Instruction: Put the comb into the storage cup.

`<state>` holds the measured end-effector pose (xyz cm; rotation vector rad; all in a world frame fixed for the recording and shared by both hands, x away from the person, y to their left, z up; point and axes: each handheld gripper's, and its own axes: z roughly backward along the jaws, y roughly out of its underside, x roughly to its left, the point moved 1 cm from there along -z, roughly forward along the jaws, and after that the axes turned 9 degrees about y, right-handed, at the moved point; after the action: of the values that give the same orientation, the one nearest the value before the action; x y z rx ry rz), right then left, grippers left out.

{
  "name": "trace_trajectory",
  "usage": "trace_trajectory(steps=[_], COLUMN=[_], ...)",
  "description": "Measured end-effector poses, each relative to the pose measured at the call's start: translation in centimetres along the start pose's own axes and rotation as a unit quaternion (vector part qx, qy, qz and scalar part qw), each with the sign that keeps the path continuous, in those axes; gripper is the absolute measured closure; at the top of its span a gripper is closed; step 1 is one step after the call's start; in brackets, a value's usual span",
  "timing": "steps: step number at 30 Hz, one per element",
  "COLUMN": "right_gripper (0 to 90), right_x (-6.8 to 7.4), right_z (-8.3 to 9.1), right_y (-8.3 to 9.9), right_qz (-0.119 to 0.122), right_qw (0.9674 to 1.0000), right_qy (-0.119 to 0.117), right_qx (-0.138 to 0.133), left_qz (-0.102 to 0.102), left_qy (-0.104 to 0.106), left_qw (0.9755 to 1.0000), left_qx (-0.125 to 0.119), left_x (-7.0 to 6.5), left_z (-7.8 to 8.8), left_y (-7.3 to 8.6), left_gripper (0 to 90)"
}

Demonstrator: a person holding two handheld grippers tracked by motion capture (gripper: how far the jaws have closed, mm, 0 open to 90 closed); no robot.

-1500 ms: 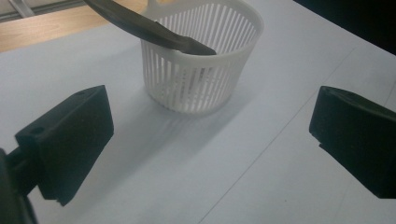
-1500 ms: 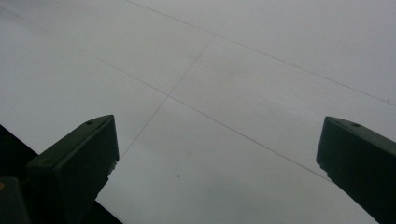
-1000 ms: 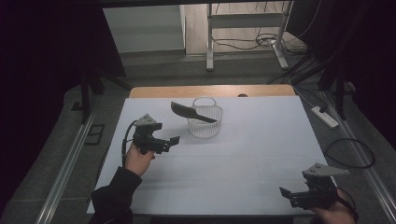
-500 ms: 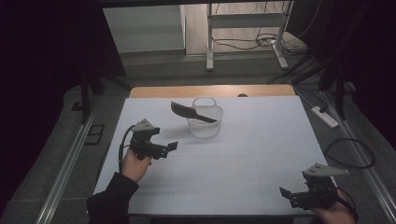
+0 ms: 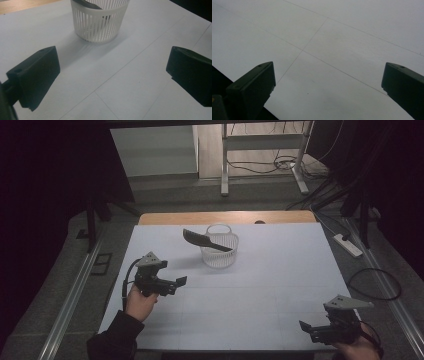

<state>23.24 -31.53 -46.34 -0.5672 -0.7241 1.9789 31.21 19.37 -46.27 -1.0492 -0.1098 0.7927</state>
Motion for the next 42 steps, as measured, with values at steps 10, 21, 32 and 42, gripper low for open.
trace_trajectory(steps=[10,21,32,42], right_gripper=[0.0,0.0,0.0,0.0], right_x=[0.0,0.0,0.0,0.0], right_z=[0.0,0.0,0.0,0.0], right_y=[0.0,0.0,0.0,0.0], right_qz=[0.001,0.0,-0.001,-0.001], right_qw=[1.0,1.0,1.0,1.0], right_qy=[0.001,0.002,0.001,0.001], right_qx=[0.001,0.001,0.002,0.002], left_qz=[0.001,0.008,0.013,0.02], left_qy=[-0.006,-0.008,-0.01,-0.016], left_qw=[1.0,0.9999,0.9999,0.9997], left_qx=[0.006,0.005,0.003,-0.004], left_x=[-0.4,-0.7,-1.0,-1.0], left_z=[0.7,1.6,2.6,3.8], left_y=[0.7,1.6,2.4,3.3], left_gripper=[0.0,0.0,0.0,0.0])
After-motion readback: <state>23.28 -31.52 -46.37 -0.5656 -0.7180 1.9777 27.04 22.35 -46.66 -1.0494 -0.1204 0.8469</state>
